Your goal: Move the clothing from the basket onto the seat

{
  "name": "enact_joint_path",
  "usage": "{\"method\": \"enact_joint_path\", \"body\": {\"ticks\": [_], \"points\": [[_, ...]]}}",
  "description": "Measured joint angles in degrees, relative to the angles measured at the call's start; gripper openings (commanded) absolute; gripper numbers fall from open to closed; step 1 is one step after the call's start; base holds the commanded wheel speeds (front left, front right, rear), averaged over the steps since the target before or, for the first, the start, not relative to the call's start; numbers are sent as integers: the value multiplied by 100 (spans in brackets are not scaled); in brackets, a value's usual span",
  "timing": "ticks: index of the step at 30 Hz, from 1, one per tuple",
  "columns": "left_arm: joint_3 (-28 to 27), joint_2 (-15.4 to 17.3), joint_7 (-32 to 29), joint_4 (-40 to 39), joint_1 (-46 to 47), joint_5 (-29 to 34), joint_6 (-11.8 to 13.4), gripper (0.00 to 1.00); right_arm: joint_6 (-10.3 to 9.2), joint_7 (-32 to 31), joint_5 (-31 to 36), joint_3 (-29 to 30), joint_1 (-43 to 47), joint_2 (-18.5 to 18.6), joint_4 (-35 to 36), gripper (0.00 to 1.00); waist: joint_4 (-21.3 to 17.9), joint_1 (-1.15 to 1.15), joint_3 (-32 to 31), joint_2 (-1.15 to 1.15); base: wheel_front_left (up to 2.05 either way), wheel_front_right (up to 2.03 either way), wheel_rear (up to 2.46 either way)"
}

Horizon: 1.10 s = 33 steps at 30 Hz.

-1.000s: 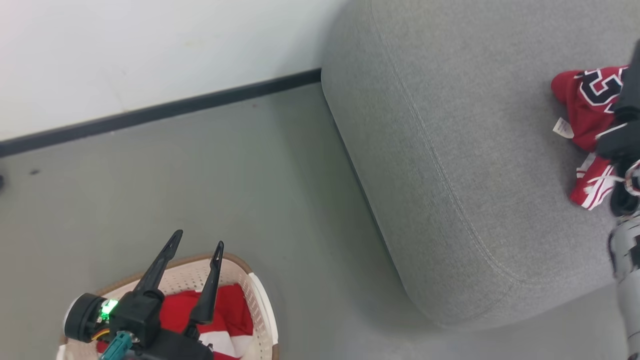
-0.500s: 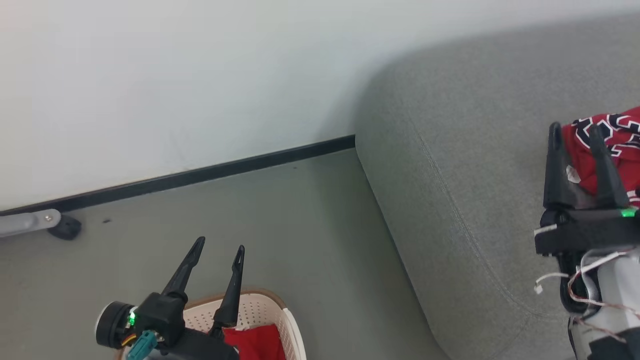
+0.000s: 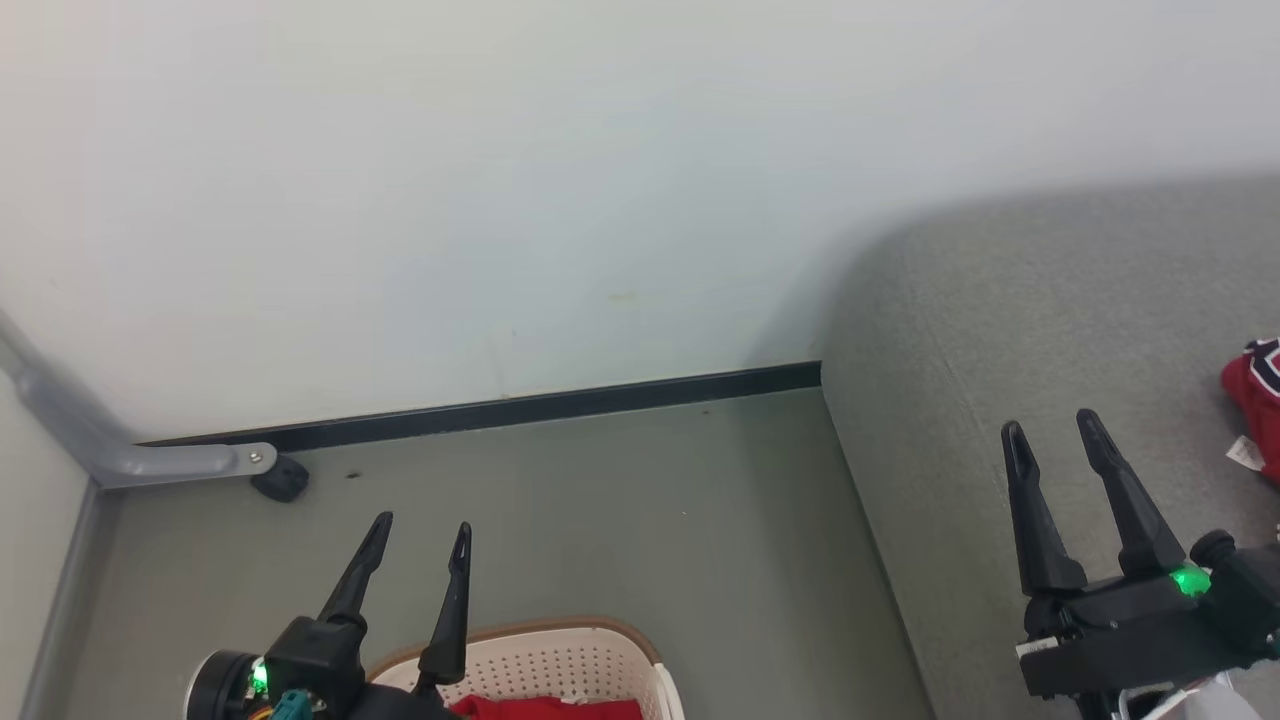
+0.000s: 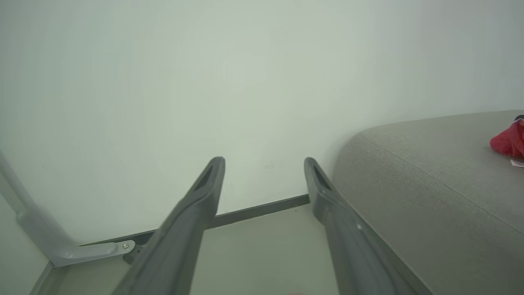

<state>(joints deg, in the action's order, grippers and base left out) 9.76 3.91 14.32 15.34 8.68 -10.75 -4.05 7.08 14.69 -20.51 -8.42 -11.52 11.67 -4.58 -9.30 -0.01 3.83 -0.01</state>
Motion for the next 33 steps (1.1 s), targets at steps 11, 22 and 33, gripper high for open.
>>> {"method": "enact_joint_path", "body": {"ticks": [11,22,33], "points": [[-194,-33,0,10,-260,29,244,100,-1,0,-5,201,655,-170,234,100,689,0,-279,0,0,0,0],[-344,-48,0,37,-483,32,360,100,-312,0,196,413,1182,-354,19,100,1232,1,-415,0,0,0,0],[-353,-58,0,77,-777,35,403,100,-397,0,466,237,1371,-443,-148,100,1361,1,-441,1,0,0,0]]}}
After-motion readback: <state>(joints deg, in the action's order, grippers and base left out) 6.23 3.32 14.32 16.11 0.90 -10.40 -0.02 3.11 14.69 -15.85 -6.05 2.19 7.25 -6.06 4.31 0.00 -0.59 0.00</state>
